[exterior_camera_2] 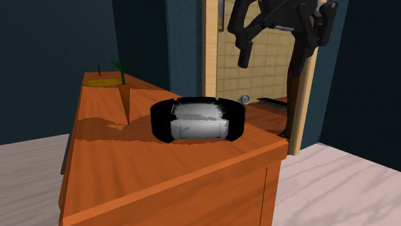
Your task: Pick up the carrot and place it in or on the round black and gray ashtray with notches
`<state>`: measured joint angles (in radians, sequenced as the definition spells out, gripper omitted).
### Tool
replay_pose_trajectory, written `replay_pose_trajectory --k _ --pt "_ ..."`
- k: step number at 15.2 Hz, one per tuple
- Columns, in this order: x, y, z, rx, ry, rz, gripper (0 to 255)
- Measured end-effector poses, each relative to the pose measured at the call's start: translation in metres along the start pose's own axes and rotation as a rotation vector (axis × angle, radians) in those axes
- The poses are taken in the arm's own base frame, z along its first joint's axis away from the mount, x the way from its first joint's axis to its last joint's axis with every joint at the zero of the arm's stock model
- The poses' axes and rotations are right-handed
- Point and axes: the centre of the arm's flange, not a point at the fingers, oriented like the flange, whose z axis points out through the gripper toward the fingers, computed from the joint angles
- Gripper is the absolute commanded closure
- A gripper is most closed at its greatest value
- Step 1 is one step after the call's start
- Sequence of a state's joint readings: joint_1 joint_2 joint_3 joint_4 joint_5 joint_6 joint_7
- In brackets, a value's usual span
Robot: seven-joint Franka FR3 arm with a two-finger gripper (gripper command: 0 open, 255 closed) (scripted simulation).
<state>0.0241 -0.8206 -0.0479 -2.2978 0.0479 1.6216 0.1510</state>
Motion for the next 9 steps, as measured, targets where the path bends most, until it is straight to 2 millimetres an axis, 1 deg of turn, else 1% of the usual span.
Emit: replay_pose_trajectory --k 1,3,6,9 --pt "0.0 0.0 0.0 0.0 0.0 0.0 0" --pt "0.007 -0.014 0.002 -0.012 0.003 -0.003 0" --pt "0.03 -0.047 0.007 -0.039 0.01 -0.009 0" --pt "0.045 -0.086 0.015 -0.068 0.019 -0.016 0"
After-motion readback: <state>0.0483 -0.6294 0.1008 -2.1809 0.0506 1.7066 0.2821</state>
